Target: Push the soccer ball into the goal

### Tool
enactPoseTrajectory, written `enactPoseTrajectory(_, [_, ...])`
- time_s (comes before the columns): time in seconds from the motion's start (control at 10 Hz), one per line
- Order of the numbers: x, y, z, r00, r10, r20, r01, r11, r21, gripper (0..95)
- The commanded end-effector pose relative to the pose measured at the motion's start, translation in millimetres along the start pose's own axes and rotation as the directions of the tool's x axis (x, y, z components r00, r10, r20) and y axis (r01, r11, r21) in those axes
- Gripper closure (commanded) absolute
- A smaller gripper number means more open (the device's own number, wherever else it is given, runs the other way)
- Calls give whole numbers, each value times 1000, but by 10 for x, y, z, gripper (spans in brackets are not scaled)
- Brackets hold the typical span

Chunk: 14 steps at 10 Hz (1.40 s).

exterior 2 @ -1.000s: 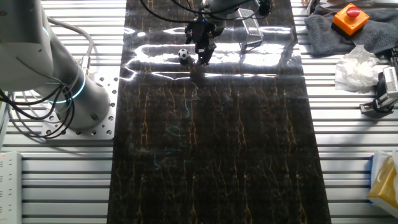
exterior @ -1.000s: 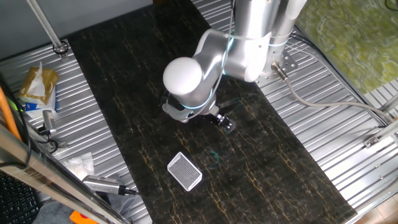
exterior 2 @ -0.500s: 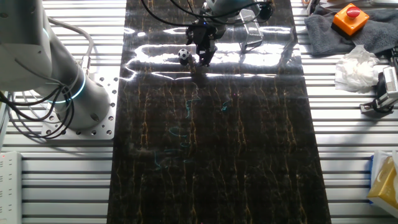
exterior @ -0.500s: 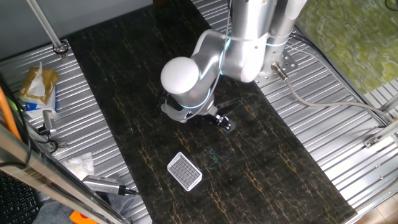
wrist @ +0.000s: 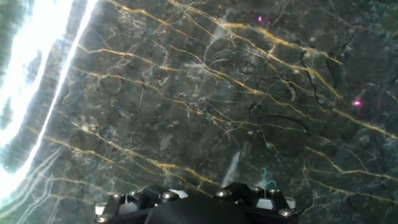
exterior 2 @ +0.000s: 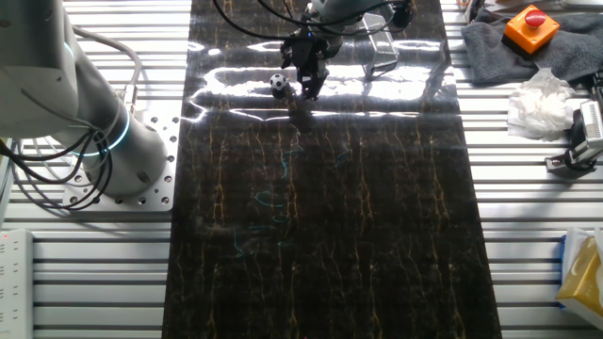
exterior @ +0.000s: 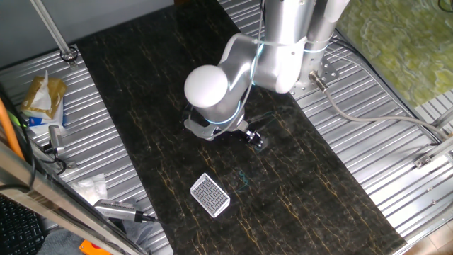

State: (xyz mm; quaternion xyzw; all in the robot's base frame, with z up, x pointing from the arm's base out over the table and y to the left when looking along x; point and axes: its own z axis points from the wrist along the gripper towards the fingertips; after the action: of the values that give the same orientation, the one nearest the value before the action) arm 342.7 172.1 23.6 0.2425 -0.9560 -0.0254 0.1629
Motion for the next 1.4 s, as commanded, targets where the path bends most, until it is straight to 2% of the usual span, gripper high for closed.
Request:
enactPoseTrajectory(0.1, [0, 0, -2, 1000, 2, 18, -2, 1000, 18, 190])
enactPoseTrajectory(0.2, [0, 0, -2, 999, 4, 43, -6, 999, 45, 190])
enactPoseTrajectory(0.3, [0, 0, -2, 998, -6, 66, 2, 998, 60, 190])
enactPoseTrajectory(0.6, [0, 0, -2, 996, -68, 64, 63, 996, 67, 190])
enactPoseTrajectory(0.7, [0, 0, -2, 994, -82, 74, 78, 995, 54, 190])
enactPoseTrajectory(0.8, [0, 0, -2, 994, -82, 78, 78, 996, 49, 0])
enactPoseTrajectory(1.1, [0, 0, -2, 994, -82, 74, 78, 996, 52, 0])
enactPoseTrajectory(1.2, [6, 11, -6, 996, -65, 69, 63, 997, 36, 0])
enactPoseTrajectory(1.3, [27, 43, 27, 999, -19, 29, 19, 1000, 2, 0])
enactPoseTrajectory(1.4, [63, 91, 78, 1000, 10, 11, -10, 1000, -11, 0])
